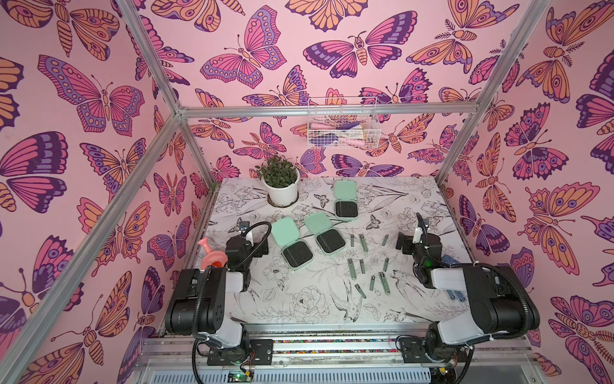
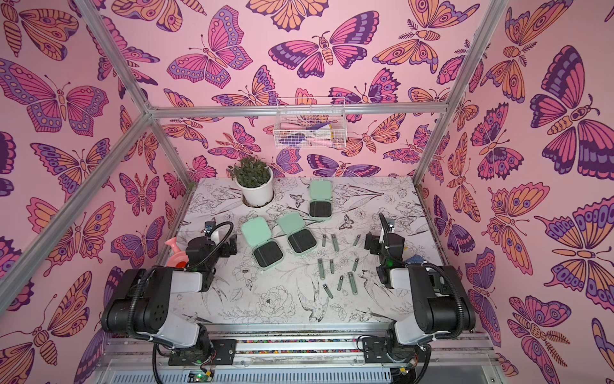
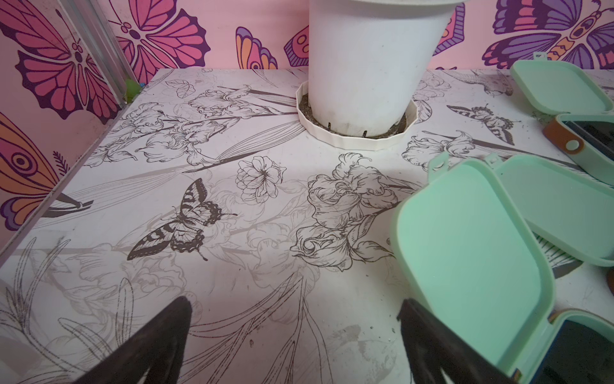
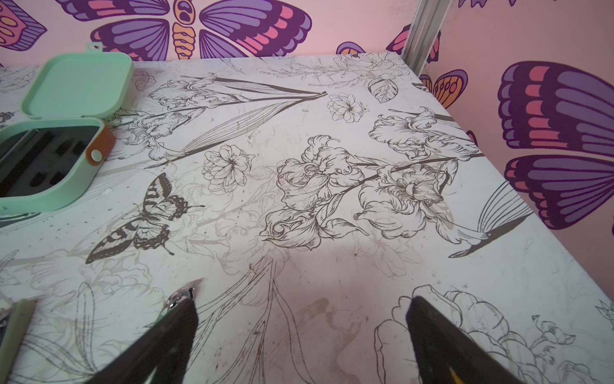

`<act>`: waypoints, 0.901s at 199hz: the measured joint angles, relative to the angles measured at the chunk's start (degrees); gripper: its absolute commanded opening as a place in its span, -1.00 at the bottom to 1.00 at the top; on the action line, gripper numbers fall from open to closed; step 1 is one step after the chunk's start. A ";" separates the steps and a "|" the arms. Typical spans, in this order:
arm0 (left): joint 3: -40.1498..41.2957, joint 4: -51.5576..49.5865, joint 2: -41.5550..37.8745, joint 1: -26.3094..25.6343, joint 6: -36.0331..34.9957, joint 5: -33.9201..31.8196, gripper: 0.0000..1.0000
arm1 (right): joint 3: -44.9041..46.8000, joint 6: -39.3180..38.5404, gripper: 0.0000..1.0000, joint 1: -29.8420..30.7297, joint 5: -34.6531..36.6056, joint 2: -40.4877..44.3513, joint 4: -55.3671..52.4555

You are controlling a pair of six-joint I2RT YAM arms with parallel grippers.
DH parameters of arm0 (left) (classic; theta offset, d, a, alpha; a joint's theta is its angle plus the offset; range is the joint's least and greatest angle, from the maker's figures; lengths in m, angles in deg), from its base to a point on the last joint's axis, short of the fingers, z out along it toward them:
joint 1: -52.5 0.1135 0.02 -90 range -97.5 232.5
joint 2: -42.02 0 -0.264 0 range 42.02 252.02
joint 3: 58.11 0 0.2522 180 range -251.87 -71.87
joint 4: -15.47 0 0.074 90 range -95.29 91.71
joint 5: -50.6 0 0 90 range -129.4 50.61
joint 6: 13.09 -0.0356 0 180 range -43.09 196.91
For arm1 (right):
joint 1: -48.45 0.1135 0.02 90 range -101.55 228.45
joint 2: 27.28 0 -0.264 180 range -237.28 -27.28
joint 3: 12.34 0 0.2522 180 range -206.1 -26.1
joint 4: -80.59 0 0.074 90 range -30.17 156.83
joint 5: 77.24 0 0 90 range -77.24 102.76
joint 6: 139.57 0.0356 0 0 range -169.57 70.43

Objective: Organize nail clipper sets
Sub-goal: Pick up the nail clipper from the center of the board.

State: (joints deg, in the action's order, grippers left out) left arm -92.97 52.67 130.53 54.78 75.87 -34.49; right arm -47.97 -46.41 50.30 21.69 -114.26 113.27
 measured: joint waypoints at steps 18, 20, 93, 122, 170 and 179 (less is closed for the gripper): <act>0.00 0.00 0.00 0.00 0.00 0.02 0.97 | 0.00 0.00 0.99 0.00 0.00 0.00 0.00; 0.00 0.02 0.00 0.00 0.00 0.02 0.97 | 0.00 0.00 0.99 0.00 0.00 0.00 0.00; 0.26 -0.07 -0.50 -0.07 0.00 -0.44 0.97 | -0.04 0.13 0.99 -0.37 -0.46 1.57 -1.60; 0.57 -7.10 -11.96 -1.81 0.15 -5.90 0.97 | -6.10 1.79 0.99 -0.44 -0.17 12.09 -18.03; -18.36 -31.52 -31.32 -5.81 9.51 -14.86 0.97 | -23.26 5.62 0.99 -0.48 -0.46 21.29 -42.27; -22.56 -35.85 -31.74 -6.14 11.34 -15.41 0.97 | -25.22 6.34 0.99 -0.48 -0.37 21.88 -46.95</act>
State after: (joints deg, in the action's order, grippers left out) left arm -115.53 16.82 98.80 48.64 87.22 -49.90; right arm -73.19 -40.07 49.82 21.32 -92.38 66.32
